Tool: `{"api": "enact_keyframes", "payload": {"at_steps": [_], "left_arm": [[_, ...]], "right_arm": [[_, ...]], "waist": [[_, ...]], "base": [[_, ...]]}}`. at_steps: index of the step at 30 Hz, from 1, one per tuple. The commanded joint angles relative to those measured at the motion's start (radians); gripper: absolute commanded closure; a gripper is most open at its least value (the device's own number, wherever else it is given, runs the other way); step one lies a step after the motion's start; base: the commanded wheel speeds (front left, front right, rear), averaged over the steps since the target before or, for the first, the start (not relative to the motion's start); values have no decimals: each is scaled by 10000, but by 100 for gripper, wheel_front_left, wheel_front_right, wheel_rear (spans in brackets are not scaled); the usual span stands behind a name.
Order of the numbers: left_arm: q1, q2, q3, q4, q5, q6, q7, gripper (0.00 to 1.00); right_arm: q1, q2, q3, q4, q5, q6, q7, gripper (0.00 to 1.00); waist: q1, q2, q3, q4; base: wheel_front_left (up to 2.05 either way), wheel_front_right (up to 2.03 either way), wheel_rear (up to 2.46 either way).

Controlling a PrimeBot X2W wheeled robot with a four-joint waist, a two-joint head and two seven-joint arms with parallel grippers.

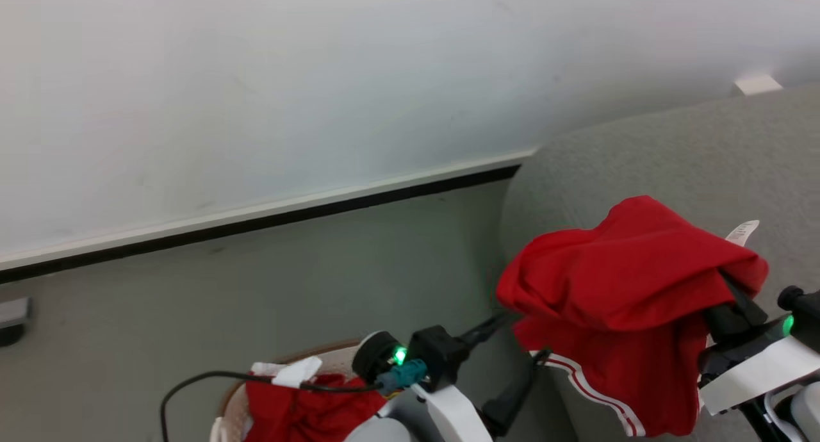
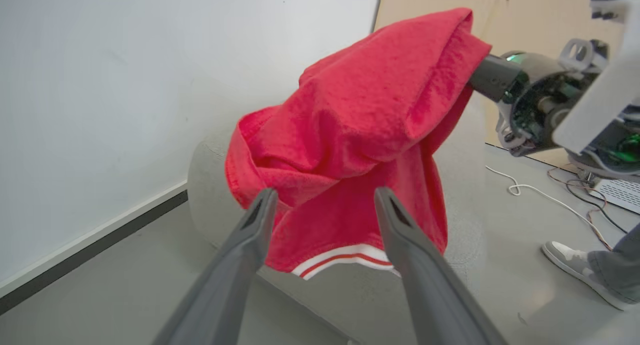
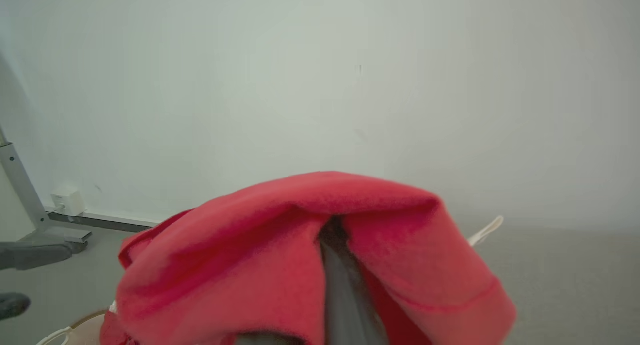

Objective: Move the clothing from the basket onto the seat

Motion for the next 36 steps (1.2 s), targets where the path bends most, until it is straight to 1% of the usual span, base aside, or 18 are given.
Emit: {"api": "enact_keyframes", "payload": {"at_steps": [1, 4, 8, 10, 11, 14, 17, 22, 24, 27, 30, 31, 34, 35, 36], "left_arm": [[-65, -13, -84, -9, 48, -34, -76, 0], [-183, -87, -271, -32, 88, -65, -75, 0], [-436, -143, -456, -92, 208, -77, -55, 0], [-633, -154, -546, -134, 305, -97, -22, 0], [-633, -154, -546, -134, 305, -97, -22, 0], [-1037, -148, -633, -235, 450, -190, 31, 0], [-1419, -88, -745, -245, 614, -313, 53, 0], [-1976, -45, -696, -304, 669, -400, 10, 0], [-2157, -41, -709, -323, 690, -424, -26, 0], [-2331, -35, -670, -370, 642, -431, -83, 0], [-2484, -45, -638, -358, 633, -428, -157, 0], [-2539, -58, -634, -346, 630, -428, -184, 0], [-2626, -97, -617, -292, 573, -425, -295, 0], [-2653, -117, -613, -275, 535, -418, -342, 0], [-2683, -131, -620, -256, 498, -411, -359, 0]], "right_arm": [[149, -88, -165, -110, -112, -21, -33, 100], [306, -163, -522, -235, -63, -21, -33, 100], [368, -243, -1038, -268, -96, -21, -33, 100], [163, -207, -1367, -199, -83, -21, -23, 100], [163, -207, -1367, -199, -83, -21, -23, 100], [-422, -216, -2023, 4, 28, -21, 154, 100], [-1216, -242, -2741, 483, -81, -21, 393, 100], [-3000, -551, -3794, 1675, -444, -21, 925, 100], [-3702, -841, -4149, 2266, -978, -21, 933, 100], [-4593, -918, -4800, 3129, -1641, -21, 905, 100], [-5301, -1222, -5521, 4152, -2391, -23, 826, 100], [-5440, -1227, -5715, 4527, -2637, -23, 815, 100], [-5511, -971, -6496, 5570, -3506, -21, 622, 100], [-5449, -919, -6828, 5892, -3804, -23, 528, 89], [-5333, -811, -7083, 6226, -4115, -21, 481, 56]], "waist": [[-1, -1, 379, -549], [-1, -1, 616, -801], [-1, -1, 1099, -836], [-1, -1, 1436, -734], [-1, -1, 1436, -734], [-1, -1, 2179, -489], [-1, -1, 2819, -119], [-1, -1, 3890, 543], [-1, -1, 4264, 832], [-1, -1, 4725, 1214], [-1, -1, 5084, 1542], [-1, -1, 5171, 1632], [-1, -1, 5284, 1798], [-1, -1, 5285, 1824], [-1, -1, 5276, 1843]], "base": [[0, 0, 0], [0, 0, 0], [0, 0, 0], [0, 0, 0], [0, 0, 0], [0, 0, 0], [0, 0, 0], [0, 0, 0], [0, 0, 0], [0, 0, 0], [0, 0, 0], [0, 0, 0], [0, 0, 0], [0, 0, 0], [0, 0, 0]]}}
